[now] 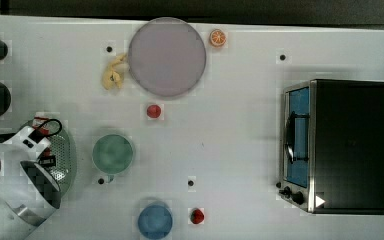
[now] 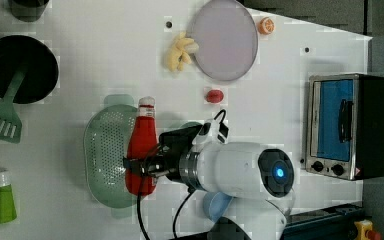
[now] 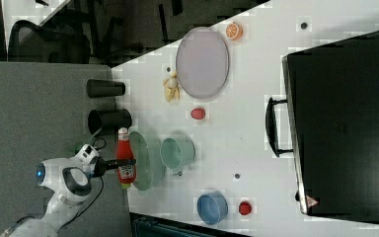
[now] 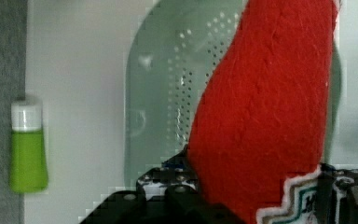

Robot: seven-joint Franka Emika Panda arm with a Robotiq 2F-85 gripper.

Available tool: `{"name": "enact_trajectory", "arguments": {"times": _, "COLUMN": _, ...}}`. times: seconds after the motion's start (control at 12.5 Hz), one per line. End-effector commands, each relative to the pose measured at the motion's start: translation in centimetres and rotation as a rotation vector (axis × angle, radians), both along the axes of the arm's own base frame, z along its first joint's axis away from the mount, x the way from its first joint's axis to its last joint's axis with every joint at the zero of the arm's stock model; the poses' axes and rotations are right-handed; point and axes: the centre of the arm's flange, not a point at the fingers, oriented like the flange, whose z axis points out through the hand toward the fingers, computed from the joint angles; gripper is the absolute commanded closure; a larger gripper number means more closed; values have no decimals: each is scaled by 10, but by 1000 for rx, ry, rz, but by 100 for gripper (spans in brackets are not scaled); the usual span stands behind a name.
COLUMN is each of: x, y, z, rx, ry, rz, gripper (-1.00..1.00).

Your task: Pick Ketchup from the table and place it in strainer.

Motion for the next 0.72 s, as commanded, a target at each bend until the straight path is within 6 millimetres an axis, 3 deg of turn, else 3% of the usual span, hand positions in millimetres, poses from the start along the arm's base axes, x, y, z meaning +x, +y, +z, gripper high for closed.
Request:
{"name": "enact_trajectory", "arguments": {"times": 0.08, "x": -3, "y": 10, "z": -19, "rx": 6, "ry": 47, "rz": -131, "gripper": -25}}
{"name": "enact_trajectory", "arguments": {"times": 0.16, "x": -5, "y": 11, "z": -24, "rx": -3, "ry": 51, "rz": -136, "gripper": -33}}
{"name": "enact_trajectory", "arguments": {"times": 0.4, "x": 0, "y": 6, "z": -25, "rx": -6, "ry": 7, "rz": -119, "gripper": -97}}
{"name": "enact_trajectory", "arguments": {"times": 0.56, "x": 6, "y": 4, "z": -12, "rx": 6, "ry": -17, "rz": -155, "gripper": -100}}
{"name": "enact_trajectory", "arguments": {"times": 0.72, "x": 18, "y": -6, "z": 18, "rx": -3, "ry": -57, "rz": -224, "gripper": -100}}
